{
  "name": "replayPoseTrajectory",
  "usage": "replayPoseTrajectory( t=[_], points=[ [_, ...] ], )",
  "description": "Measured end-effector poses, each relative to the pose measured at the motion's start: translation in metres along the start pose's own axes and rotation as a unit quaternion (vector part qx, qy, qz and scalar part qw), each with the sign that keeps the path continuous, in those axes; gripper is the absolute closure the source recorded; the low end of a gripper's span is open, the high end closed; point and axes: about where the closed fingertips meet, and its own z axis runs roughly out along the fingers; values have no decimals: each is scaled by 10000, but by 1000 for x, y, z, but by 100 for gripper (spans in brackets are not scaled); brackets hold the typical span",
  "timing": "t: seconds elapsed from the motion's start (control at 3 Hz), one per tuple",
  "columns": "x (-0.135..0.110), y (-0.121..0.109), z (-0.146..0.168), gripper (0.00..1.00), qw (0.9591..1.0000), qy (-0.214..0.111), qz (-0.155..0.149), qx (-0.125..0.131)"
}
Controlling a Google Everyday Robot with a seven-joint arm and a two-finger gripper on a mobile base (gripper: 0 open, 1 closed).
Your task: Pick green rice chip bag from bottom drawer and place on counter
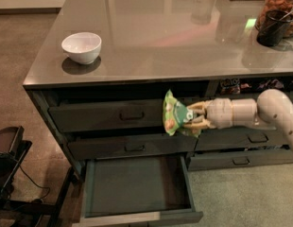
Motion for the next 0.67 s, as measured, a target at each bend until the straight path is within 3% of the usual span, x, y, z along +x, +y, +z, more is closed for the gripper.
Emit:
replayPoseTrajectory(
  t=[0.33, 0.67],
  points=[
    [-56, -43, -25, 100, 9998, -120, 118, 66],
    [-80, -62, -39, 100, 9999, -96, 50, 122]
  ],
)
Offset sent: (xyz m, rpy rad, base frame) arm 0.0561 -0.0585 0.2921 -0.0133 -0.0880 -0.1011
